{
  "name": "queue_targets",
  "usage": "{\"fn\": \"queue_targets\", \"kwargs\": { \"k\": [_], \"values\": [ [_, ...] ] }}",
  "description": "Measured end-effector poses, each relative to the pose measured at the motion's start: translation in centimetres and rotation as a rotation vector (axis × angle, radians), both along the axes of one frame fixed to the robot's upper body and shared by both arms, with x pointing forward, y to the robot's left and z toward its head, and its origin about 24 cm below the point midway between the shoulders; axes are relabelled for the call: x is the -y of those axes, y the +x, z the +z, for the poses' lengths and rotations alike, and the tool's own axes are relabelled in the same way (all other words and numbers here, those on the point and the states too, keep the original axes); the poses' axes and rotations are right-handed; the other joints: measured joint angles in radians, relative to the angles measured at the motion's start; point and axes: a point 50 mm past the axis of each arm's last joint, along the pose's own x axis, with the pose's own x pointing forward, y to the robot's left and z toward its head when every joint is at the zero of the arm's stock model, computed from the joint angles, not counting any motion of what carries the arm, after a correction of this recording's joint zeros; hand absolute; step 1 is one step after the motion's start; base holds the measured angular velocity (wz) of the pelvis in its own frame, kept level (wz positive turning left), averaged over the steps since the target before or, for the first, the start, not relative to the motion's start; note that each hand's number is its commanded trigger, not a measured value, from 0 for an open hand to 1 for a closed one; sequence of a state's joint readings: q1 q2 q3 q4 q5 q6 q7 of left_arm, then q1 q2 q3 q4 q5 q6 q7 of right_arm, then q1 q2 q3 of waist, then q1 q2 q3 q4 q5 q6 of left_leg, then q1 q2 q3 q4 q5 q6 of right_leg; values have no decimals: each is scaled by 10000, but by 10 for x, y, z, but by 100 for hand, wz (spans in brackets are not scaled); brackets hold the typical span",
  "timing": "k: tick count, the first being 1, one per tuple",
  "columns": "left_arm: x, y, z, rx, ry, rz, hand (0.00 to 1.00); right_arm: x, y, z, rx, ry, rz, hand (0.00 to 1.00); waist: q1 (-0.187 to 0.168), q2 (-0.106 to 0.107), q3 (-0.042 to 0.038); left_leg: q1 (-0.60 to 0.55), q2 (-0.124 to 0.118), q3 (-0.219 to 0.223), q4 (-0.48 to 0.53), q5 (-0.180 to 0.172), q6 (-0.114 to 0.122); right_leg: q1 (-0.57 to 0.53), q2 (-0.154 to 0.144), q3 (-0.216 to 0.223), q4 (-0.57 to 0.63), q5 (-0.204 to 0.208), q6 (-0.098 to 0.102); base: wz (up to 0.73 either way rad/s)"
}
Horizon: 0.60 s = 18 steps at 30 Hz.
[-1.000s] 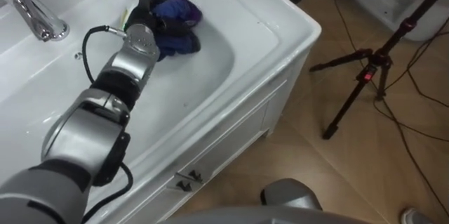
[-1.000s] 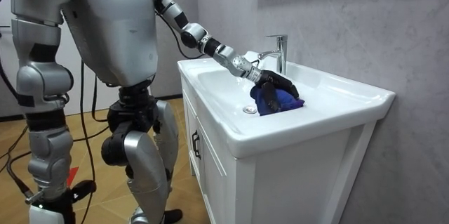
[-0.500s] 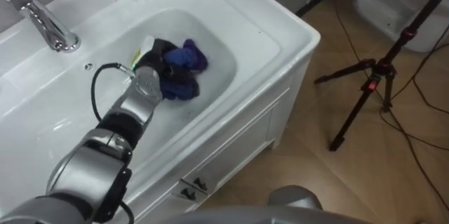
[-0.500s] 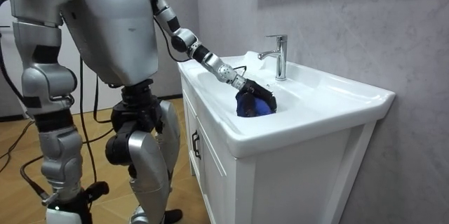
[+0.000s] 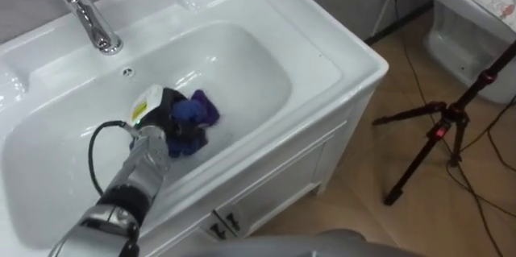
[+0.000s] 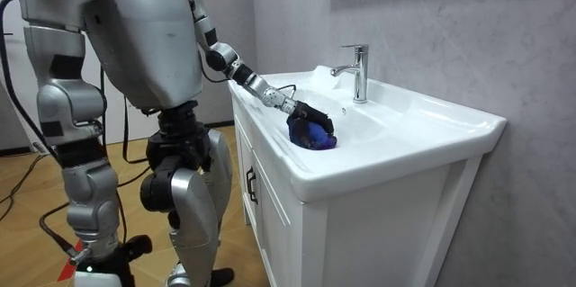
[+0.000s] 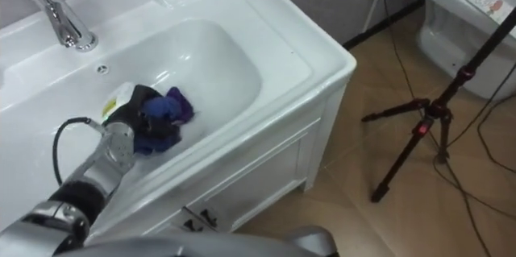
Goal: Wipe basin
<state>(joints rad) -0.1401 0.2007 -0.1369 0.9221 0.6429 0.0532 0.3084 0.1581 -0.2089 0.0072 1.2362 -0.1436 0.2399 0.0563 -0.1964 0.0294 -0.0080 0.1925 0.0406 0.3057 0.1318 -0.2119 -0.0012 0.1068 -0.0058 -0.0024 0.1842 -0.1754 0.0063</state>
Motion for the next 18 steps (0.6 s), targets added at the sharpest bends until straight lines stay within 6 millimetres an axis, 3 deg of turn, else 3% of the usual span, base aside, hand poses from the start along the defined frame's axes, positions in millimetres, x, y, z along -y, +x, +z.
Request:
{"fn": "queue_targets", "kwargs": {
  "k": [4, 8, 13, 18],
  "values": [
    [-25, -15, 1, 97, 1530, -89, 100, 6, 2, 2, 91, -151, 28, 0, 226, 54, -17, -29, 8, -78, -36, -1, -23, -12, 26, -22, -38, -6, -13, 1],
    [-45, -34, 0, 9, 2454, 224, 100, 15, 1, 5, 309, -377, -466, 0, 407, 297, -115, -59, 26, -131, -46, -1, -35, 5, 32, -48, -127, 38, -47, -3],
    [-61, -45, 1, -370, 3453, 242, 100, 23, -4, 7, 376, -493, -918, 0, 625, 526, -104, 24, 35, -222, -23, 6, -44, 98, 51, 13, -171, 24, -71, -3],
    [-72, -48, 3, -706, 3990, 8, 100, 32, -5, 11, 502, -756, -1324, 0, 628, 769, -98, 5, 25, -361, -8, 7, -46, 118, 17, -154, -170, 17, -79, 5]
  ]
}}
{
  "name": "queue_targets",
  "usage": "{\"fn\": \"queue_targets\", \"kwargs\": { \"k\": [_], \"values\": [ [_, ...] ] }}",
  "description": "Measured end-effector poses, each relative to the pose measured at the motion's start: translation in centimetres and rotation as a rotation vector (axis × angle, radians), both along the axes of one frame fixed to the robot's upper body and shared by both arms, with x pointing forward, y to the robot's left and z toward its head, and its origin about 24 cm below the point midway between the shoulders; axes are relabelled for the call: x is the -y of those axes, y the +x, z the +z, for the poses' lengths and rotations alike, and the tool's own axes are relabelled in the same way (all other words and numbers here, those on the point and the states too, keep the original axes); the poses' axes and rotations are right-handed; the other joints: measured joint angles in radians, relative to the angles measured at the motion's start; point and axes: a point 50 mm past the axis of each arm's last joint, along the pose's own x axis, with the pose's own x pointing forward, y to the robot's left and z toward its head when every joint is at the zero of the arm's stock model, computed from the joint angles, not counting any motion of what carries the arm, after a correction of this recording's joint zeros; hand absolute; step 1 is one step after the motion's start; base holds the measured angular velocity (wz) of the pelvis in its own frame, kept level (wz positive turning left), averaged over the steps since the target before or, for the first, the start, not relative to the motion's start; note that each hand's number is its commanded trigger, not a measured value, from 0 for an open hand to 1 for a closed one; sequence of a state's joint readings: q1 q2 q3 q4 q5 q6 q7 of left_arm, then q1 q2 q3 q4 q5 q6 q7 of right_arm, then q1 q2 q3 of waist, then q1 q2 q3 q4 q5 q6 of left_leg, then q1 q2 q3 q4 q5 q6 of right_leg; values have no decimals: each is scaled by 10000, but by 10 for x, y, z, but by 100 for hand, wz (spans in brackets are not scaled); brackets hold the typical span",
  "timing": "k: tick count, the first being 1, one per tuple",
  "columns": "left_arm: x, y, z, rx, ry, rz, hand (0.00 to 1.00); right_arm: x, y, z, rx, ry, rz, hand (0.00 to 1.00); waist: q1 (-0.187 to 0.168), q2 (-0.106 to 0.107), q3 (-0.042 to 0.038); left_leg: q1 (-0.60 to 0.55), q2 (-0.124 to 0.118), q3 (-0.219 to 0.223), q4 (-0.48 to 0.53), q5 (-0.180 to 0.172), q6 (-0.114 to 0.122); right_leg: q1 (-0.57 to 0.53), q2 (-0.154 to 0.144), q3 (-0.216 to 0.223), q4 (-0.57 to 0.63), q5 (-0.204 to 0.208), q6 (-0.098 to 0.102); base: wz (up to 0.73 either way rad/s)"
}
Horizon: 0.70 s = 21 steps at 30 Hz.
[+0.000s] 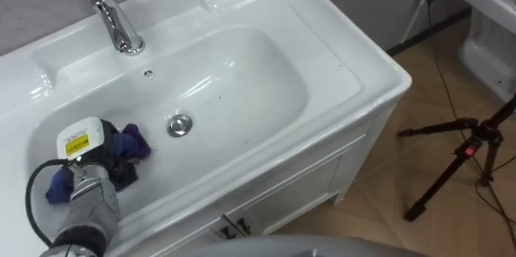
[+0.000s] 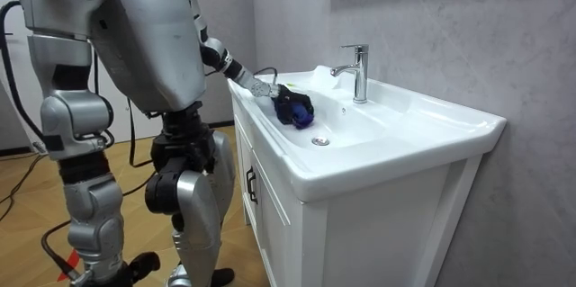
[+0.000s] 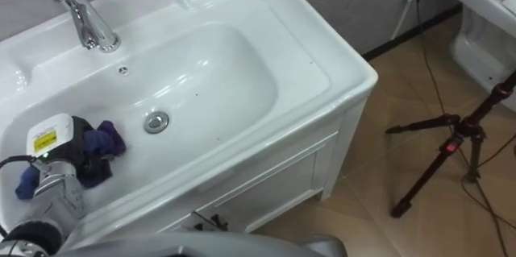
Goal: Wipe basin
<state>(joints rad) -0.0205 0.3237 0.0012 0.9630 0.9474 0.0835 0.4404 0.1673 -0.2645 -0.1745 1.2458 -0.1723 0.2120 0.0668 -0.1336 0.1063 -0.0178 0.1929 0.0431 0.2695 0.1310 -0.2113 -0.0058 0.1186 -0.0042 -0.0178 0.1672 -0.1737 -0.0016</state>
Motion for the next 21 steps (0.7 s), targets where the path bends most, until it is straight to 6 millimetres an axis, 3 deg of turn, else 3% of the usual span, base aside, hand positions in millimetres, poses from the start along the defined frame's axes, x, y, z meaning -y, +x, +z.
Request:
{"fn": "queue_targets", "kwargs": {
  "k": [5, 7, 11, 19, 21],
  "values": [
    [-17, -5, 8, -81, 678, -151, 100, 7, 11, 3, 185, -188, 116, 0, 30, 266, -6, -112, 9, -20, 41, 21, -29, -198, 17, 38, 21, -5, -13, -2],
    [-19, -5, 12, 38, 844, -183, 100, 8, 10, 3, 131, -241, 58, 0, 38, 338, -7, -177, -3, -270, 47, 21, -29, -161, 8, -88, -2, -10, -21, 14],
    [-21, 3, 19, 501, 835, -38, 100, 8, 10, 3, 199, -361, -129, 0, 79, 335, -6, -301, -26, -735, 100, 28, -34, -139, -14, -386, -14, -5, -39, 22],
    [-24, 23, 42, 1812, 907, 309, 100, 9, 9, 3, 165, -706, -74, 0, 504, 284, 53, -572, -52, -1095, 242, 28, -36, -131, -62, -706, -141, -22, -65, 13],
    [-24, 26, 47, 2200, 734, 518, 100, 8, 12, 2, 204, -679, 219, 0, 553, 232, 116, -625, -57, -1200, 283, 28, -36, -100, -79, -832, -145, -21, -65, 18]
  ]
}}
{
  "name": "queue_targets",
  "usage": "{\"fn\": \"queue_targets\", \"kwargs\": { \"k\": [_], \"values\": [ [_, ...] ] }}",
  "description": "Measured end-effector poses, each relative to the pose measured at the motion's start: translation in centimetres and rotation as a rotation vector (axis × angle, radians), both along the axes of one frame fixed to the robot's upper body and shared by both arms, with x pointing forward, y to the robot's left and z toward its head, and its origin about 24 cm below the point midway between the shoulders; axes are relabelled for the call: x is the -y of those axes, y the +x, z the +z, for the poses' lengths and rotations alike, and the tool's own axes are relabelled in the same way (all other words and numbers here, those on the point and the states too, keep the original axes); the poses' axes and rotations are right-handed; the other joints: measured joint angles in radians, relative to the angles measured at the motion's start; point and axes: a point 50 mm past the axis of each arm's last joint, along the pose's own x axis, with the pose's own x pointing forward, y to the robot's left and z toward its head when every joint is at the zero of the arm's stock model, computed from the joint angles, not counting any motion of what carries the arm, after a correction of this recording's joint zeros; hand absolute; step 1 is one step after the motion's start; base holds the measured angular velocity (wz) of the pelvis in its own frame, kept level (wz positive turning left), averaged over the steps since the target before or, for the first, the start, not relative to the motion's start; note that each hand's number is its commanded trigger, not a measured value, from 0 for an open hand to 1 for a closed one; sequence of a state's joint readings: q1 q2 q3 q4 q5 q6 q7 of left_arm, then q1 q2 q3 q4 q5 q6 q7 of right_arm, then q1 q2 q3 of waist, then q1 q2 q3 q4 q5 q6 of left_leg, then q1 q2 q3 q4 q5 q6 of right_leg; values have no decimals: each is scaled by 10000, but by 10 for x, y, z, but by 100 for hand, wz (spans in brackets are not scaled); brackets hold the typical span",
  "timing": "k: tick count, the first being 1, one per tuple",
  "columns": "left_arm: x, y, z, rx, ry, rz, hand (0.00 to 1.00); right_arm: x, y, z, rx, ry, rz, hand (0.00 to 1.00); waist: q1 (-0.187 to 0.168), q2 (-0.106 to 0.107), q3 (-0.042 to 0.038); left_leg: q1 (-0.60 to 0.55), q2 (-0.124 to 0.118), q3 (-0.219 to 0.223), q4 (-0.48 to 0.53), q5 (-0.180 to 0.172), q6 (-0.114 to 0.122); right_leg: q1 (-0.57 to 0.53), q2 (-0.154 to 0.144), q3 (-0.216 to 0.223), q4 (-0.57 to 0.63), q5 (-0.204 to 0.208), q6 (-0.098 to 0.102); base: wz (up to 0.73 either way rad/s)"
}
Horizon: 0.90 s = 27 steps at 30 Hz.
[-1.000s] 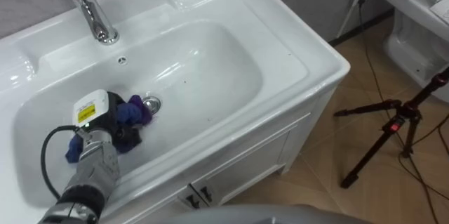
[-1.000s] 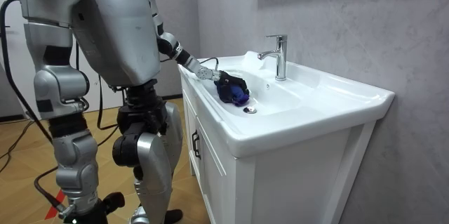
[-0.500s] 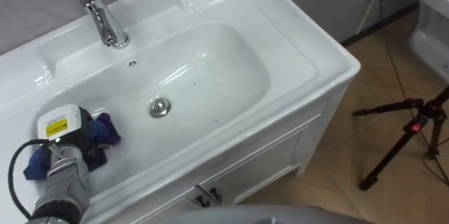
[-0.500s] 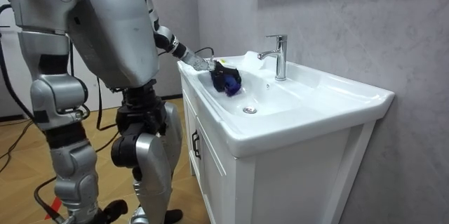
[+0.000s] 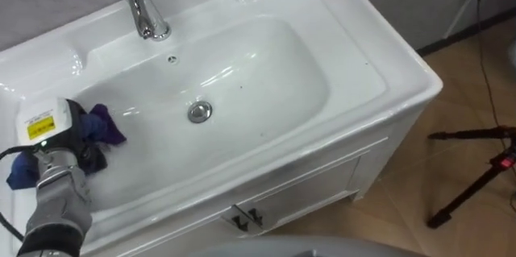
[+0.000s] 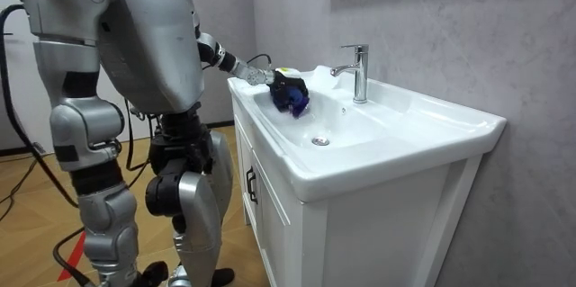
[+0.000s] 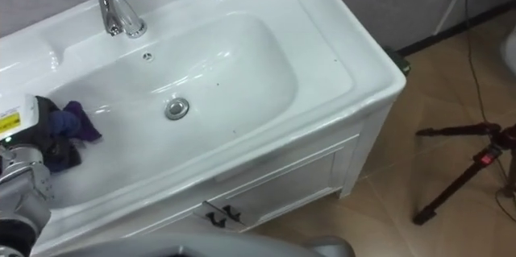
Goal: Wipe basin
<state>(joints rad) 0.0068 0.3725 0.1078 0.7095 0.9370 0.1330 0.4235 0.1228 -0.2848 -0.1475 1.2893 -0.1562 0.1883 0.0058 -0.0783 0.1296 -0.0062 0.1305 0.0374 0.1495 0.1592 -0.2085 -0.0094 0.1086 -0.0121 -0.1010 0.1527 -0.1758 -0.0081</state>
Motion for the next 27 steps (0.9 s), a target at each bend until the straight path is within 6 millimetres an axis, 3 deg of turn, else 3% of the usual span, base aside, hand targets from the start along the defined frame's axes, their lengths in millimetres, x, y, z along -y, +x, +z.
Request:
{"fn": "queue_targets", "kwargs": {
  "k": [3, 5, 9, 12, 20, 25, 27],
  "values": [
    [3, 9, 12, 627, 54, -119, 100, -3, 1, -1, 181, 61, 17, 0, -25, -149, 140, -55, -25, -206, 55, 1, -1, 56, -12, -149, -38, -26, -1, 19],
    [5, 14, 20, 984, 135, -216, 100, -3, 2, -1, 208, 10, 54, 0, 11, -193, 159, -109, -39, -290, 60, 2, -3, 56, -22, -226, -69, -35, -1, 15],
    [11, 22, 32, 1663, 180, -383, 100, -5, -1, -2, 110, 7, 181, 0, 5, -385, 65, -165, -95, -484, 80, 2, -3, 153, -64, -423, -178, -40, 18, 14],
    [15, 28, 42, 2222, 84, -497, 100, -6, -1, -3, 136, 34, 189, 0, -20, -406, 55, -197, -112, -616, 80, 1, -2, 171, -81, -559, -163, -39, 20, 11],
    [24, 39, 69, 3720, 359, -958, 100, -8, -7, -3, 17, 71, 224, 0, 3, -232, 3, -150, -114, -672, 70, 2, -1, 202, -92, -619, -135, -39, 20, 1],
    [29, 44, 81, 4432, 273, -1166, 100, -8, -10, -3, -55, 99, 307, 0, 50, -242, 12, -111, -115, -663, 79, 3, 0, 191, -107, -611, -46, -40, 22, 0],
    [28, 44, 85, 4653, 214, -1114, 100, -9, -11, -3, -54, 112, 275, 0, 76, -307, 57, -84, -119, -643, 81, 3, 1, 189, -112, -574, -20, -43, 26, -6]
  ]
}}
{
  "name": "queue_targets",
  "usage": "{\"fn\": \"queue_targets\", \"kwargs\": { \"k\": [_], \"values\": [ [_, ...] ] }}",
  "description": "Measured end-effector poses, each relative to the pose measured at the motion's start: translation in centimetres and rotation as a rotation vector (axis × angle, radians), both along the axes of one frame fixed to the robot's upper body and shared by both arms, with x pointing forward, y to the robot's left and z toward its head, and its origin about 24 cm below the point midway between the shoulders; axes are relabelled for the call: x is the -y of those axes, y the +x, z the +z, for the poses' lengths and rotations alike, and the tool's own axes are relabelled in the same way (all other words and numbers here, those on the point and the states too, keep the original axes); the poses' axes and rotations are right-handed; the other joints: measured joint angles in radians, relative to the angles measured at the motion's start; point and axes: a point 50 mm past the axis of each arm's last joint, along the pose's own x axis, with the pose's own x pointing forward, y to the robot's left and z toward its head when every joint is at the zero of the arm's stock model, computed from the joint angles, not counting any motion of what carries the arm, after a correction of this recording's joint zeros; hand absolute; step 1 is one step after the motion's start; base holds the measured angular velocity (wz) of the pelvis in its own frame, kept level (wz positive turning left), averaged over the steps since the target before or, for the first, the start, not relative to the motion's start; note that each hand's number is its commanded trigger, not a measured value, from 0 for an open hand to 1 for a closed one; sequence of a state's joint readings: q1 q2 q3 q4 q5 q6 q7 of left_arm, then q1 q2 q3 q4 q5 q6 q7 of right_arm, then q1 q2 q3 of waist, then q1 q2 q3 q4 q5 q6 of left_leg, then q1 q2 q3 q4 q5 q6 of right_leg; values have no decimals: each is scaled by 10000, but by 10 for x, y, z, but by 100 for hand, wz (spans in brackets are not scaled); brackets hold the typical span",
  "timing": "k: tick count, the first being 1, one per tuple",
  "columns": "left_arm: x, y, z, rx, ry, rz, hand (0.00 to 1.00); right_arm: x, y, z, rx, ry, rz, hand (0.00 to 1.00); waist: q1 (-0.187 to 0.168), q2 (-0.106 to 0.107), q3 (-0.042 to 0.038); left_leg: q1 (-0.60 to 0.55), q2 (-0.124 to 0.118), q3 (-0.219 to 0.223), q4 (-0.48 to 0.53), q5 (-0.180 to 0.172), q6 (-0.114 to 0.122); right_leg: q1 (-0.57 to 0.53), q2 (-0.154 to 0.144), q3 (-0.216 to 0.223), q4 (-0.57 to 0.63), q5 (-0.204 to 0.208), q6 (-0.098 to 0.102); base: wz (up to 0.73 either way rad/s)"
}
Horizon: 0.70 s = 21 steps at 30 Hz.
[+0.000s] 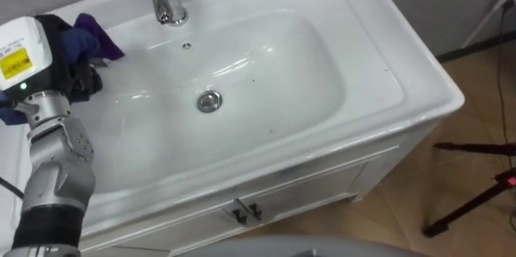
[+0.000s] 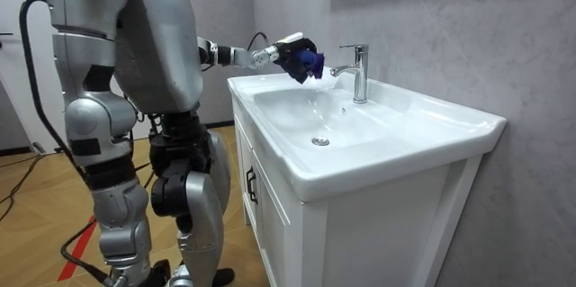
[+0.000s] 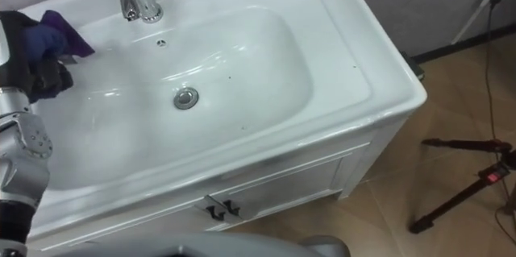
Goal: Wipe basin
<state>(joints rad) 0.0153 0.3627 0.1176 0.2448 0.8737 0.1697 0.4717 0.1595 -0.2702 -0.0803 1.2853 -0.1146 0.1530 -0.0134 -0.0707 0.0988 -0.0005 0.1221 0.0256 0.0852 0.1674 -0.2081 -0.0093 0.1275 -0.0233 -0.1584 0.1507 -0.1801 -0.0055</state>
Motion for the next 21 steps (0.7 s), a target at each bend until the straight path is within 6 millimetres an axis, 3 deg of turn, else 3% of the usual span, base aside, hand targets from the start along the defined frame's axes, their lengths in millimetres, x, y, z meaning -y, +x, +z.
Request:
{"fn": "queue_targets", "kwargs": {
  "k": [8, 12, 21],
  "values": [
    [-17, -6, 10, 977, -459, 859, 100, -7, 1, -3, 3, 200, -29, 0, 116, -26, -3, -38, -19, 48, 16, 11, 18, -56, 2, 184, 4, -4, 10, -2],
    [-28, -11, 13, 1308, -914, 1448, 100, -8, -2, -3, -37, 253, -70, 0, 353, -37, -2, -13, -17, 88, 4, 11, 18, -63, 15, 227, 4, -8, 17, -6],
    [-46, -39, -4, 707, -1282, 2553, 100, -6, 0, -2, 62, 247, -151, 0, 547, -10, -7, 84, -18, 74, -16, 9, 18, 72, 1, 105, 8, -11, 20, 2]
  ]
}}
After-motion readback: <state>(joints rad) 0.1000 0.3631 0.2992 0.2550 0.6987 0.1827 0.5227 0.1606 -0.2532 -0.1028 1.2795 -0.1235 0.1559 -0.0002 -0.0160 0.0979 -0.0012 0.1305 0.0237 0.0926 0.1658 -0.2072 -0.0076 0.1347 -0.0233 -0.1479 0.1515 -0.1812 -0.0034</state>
